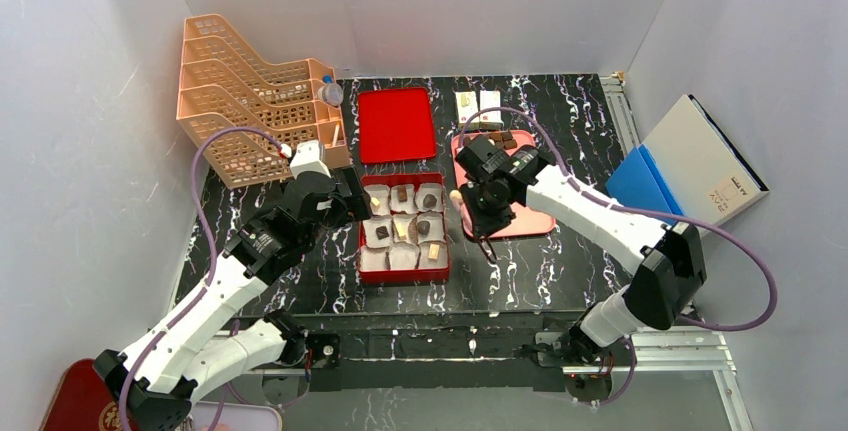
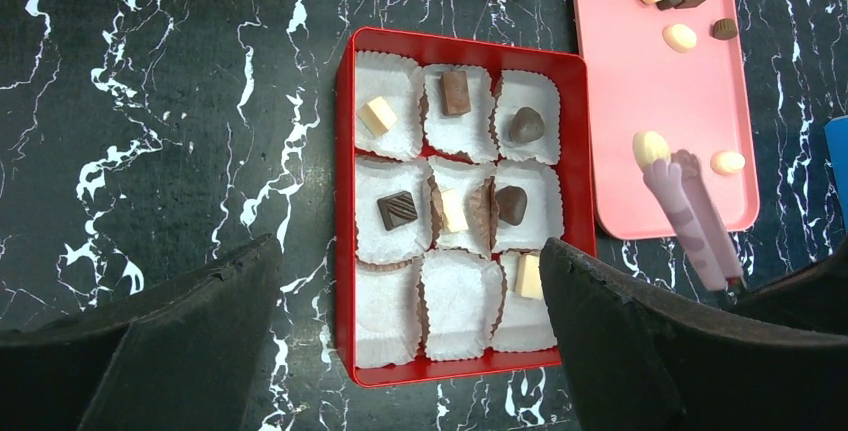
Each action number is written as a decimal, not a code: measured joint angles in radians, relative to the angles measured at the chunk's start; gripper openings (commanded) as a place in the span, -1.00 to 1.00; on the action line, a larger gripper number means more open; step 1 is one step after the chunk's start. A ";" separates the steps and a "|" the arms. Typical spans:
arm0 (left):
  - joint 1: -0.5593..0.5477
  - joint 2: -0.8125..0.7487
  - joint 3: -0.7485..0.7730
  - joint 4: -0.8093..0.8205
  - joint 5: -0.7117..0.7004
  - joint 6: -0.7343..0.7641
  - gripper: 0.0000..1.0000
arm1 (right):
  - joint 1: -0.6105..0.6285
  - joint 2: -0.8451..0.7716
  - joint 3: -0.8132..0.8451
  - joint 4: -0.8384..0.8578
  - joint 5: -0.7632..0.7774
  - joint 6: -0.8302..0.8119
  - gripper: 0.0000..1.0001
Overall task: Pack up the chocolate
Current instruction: Place the fake chocolate in the packing box.
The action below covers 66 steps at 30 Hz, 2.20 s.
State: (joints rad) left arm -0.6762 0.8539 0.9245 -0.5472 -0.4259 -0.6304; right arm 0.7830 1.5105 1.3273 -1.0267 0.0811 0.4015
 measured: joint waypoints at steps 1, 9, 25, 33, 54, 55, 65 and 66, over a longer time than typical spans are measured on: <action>0.000 0.000 0.000 0.000 0.000 -0.002 0.97 | 0.018 -0.004 0.006 -0.005 -0.007 0.006 -0.97; 0.000 0.000 0.000 0.000 0.004 -0.019 0.97 | 0.199 -0.010 0.064 -0.042 -0.030 0.068 -0.97; 0.000 -0.015 0.000 -0.002 0.006 -0.055 0.97 | 0.346 0.127 0.147 -0.040 -0.049 0.101 -0.83; 0.000 -0.014 0.000 -0.003 0.007 -0.062 0.97 | 0.353 0.144 0.169 -0.028 -0.063 0.099 -0.58; 0.000 0.003 0.000 -0.003 0.009 -0.073 0.97 | 0.357 0.166 0.176 -0.011 -0.093 0.074 -0.34; 0.000 0.004 0.000 -0.003 0.009 -0.073 0.97 | 0.357 0.166 0.176 -0.011 -0.095 0.073 -0.34; 0.000 0.009 0.000 -0.003 0.010 -0.078 0.97 | 0.357 0.166 0.176 -0.011 -0.109 0.063 -0.27; 0.000 0.010 0.000 -0.003 0.010 -0.078 0.97 | 0.357 0.166 0.176 -0.011 -0.110 0.063 -0.27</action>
State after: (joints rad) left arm -0.6762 0.8635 0.9241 -0.5499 -0.4156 -0.7082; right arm 1.1404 1.6764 1.5036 -1.0374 -0.0288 0.4641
